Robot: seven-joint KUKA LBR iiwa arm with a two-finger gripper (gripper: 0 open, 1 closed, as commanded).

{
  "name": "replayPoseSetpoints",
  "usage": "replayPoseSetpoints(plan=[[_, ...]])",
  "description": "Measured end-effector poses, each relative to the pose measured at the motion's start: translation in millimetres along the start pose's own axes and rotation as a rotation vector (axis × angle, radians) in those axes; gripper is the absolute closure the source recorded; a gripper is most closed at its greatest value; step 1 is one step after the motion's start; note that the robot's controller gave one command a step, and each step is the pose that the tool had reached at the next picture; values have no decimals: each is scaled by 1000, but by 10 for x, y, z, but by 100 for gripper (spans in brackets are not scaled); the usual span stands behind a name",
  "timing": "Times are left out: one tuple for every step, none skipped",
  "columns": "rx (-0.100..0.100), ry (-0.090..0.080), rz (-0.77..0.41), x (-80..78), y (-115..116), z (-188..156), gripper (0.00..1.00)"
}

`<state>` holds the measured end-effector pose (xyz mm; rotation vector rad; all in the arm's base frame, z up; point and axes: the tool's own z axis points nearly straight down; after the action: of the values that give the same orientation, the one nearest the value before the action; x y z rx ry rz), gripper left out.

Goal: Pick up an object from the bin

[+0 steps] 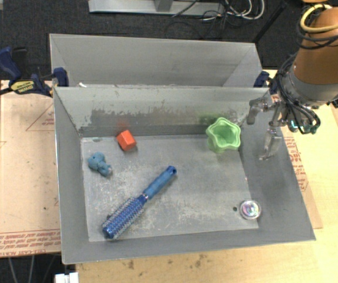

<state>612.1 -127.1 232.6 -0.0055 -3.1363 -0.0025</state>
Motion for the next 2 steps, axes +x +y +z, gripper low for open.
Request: replayPoseSetpoints(plan=[[-3,3,-15,329,582,856,0],[-3,-5,-53,585,1617,745,0]])
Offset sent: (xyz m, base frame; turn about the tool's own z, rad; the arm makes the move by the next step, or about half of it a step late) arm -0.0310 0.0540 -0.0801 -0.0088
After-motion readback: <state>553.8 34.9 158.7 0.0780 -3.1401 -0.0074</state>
